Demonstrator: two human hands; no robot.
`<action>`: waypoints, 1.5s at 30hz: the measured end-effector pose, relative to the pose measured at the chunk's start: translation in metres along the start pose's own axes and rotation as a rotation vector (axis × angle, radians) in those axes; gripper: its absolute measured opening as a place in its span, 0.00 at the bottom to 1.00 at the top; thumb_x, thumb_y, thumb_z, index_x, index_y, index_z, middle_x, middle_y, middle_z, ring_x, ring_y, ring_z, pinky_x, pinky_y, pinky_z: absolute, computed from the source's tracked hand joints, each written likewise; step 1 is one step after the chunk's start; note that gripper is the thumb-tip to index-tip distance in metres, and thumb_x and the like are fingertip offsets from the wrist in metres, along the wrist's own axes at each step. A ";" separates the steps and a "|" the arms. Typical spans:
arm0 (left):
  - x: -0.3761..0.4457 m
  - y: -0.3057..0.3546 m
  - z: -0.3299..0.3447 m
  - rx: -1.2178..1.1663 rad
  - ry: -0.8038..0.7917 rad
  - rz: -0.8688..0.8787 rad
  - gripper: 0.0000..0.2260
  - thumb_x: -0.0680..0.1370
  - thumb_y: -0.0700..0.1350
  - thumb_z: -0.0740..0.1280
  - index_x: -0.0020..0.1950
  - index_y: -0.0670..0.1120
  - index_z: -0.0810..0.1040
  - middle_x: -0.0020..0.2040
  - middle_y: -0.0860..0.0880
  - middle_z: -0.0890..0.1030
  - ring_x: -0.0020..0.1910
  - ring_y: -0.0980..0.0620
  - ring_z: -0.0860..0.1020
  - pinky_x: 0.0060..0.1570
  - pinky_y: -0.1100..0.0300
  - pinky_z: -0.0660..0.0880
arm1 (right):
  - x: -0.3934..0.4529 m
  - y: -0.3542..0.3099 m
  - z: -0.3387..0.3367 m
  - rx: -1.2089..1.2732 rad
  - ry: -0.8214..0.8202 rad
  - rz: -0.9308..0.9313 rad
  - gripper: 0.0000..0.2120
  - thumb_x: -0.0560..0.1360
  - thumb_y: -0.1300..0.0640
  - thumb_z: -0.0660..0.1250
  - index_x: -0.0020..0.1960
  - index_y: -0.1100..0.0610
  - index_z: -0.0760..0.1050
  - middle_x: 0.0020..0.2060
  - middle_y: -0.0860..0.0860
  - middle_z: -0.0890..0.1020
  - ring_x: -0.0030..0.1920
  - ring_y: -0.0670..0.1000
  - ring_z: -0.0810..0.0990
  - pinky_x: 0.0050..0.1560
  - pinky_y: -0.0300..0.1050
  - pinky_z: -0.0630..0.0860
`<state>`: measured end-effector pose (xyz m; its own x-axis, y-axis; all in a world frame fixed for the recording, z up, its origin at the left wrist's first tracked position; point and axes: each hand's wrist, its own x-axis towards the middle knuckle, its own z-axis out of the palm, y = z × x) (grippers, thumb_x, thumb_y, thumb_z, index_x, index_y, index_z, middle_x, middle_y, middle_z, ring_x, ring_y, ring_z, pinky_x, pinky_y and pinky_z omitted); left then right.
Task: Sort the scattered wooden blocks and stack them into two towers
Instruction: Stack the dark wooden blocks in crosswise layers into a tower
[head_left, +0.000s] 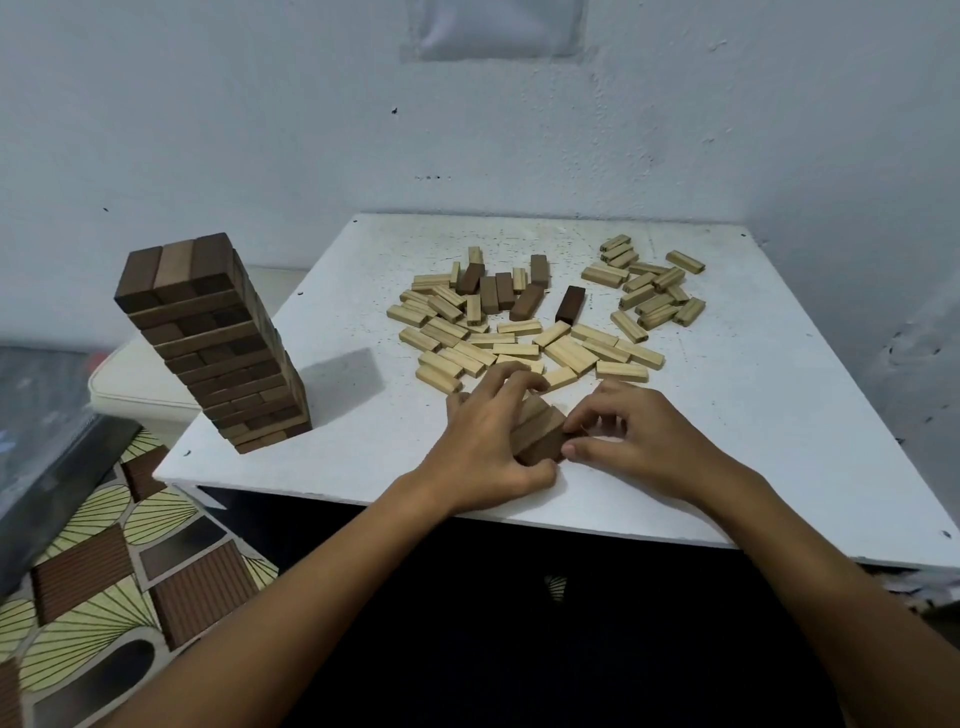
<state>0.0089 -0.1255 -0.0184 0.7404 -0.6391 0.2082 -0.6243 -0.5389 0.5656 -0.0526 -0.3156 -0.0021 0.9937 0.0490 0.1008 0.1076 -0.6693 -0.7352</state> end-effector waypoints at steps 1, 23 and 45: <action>0.001 -0.002 -0.004 -0.008 -0.037 0.027 0.32 0.64 0.56 0.70 0.66 0.52 0.68 0.66 0.55 0.66 0.60 0.57 0.70 0.60 0.49 0.62 | -0.002 -0.003 0.002 -0.017 0.003 -0.004 0.05 0.69 0.57 0.76 0.43 0.50 0.82 0.38 0.46 0.74 0.39 0.41 0.72 0.39 0.32 0.66; 0.004 0.010 0.015 -0.967 0.387 -0.304 0.29 0.74 0.69 0.50 0.71 0.58 0.65 0.72 0.58 0.68 0.72 0.63 0.63 0.73 0.61 0.57 | 0.013 -0.051 0.060 0.883 0.413 0.215 0.36 0.70 0.33 0.46 0.77 0.42 0.54 0.77 0.40 0.56 0.69 0.35 0.55 0.72 0.41 0.53; -0.007 -0.025 -0.019 -0.319 0.124 -0.096 0.31 0.65 0.57 0.71 0.66 0.63 0.67 0.62 0.59 0.75 0.67 0.54 0.69 0.67 0.46 0.66 | 0.005 -0.008 0.022 0.184 0.127 0.002 0.40 0.69 0.51 0.76 0.73 0.36 0.57 0.65 0.45 0.74 0.67 0.41 0.69 0.64 0.48 0.70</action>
<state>0.0235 -0.0970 -0.0187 0.8285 -0.5122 0.2265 -0.4560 -0.3822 0.8037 -0.0483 -0.2934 -0.0106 0.9832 -0.0532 0.1744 0.1214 -0.5225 -0.8440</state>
